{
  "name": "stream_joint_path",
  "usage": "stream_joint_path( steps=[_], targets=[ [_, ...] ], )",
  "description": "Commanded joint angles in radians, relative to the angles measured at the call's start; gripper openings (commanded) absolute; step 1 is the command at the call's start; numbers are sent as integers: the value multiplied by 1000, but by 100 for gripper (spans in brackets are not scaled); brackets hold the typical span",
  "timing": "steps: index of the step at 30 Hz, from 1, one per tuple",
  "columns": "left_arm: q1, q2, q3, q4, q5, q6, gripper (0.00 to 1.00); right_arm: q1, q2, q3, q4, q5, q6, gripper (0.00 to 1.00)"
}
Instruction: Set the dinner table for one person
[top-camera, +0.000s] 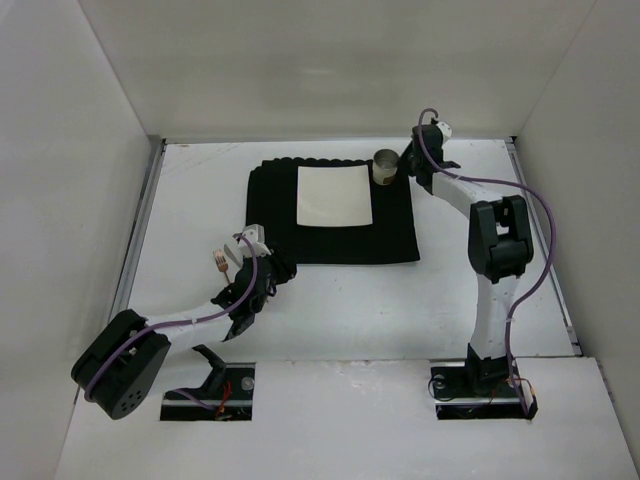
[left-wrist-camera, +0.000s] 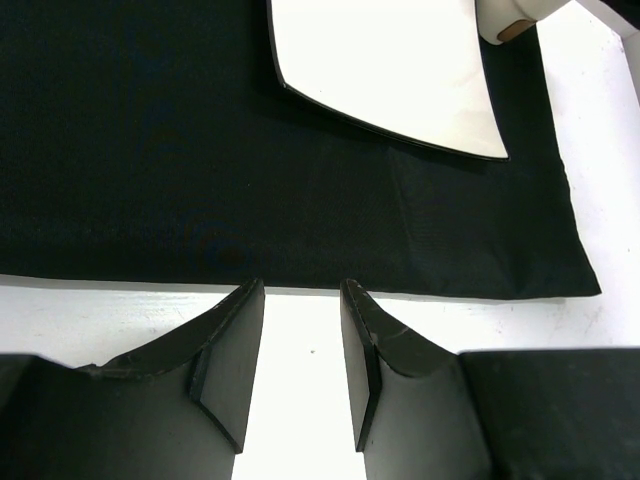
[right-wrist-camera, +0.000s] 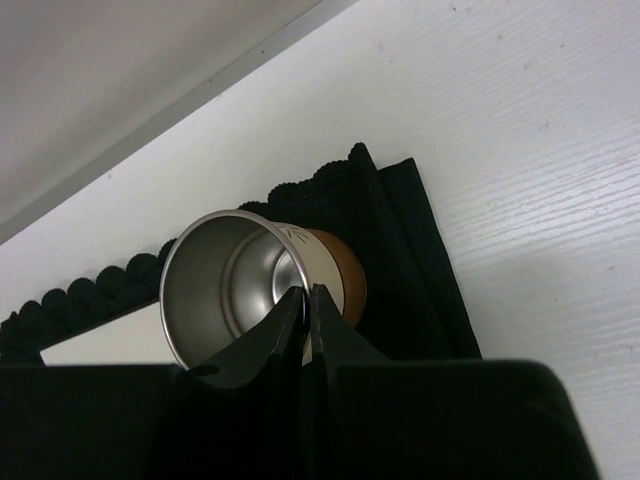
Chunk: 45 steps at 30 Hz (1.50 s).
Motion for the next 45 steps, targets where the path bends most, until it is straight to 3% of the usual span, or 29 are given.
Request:
stream_joint_path(
  steps=[1,11,16,19,21,22,24,26,30,35,45],
  targets=[
    [4,-5,31,55,-24,23,34,-14,-12,-17,84,8,9,16],
    [4,-72,37,-33,-133,66,34,-16,-177,-127,115,-14,1,55],
    [-2,-163,132,-373,-258,-4,33,-11,-389,-346,185,-2,-23,65],
    [10,-197,183,-608,-298,-75,30,-2,-536,-547,266,8,-14,63],
    [30,-214,192,-710,-308,-118,26,24,-625,-676,323,6,10,51],
    [47,-220,194,-759,-305,-141,23,39,-676,-751,352,6,33,37],
    [77,-229,197,-828,-297,-177,15,69,-739,-842,381,0,69,22],
    [101,-218,210,-871,-288,-182,8,112,-800,-923,400,-6,81,17],
    [114,-148,253,-913,-275,-181,8,220,-880,-991,379,-9,61,18],
    [130,-51,280,-919,-268,-199,25,309,-1003,-1023,310,-3,5,27],
    [131,29,290,-929,-249,-254,26,348,-1005,-1083,377,-46,-11,30]
  ],
)
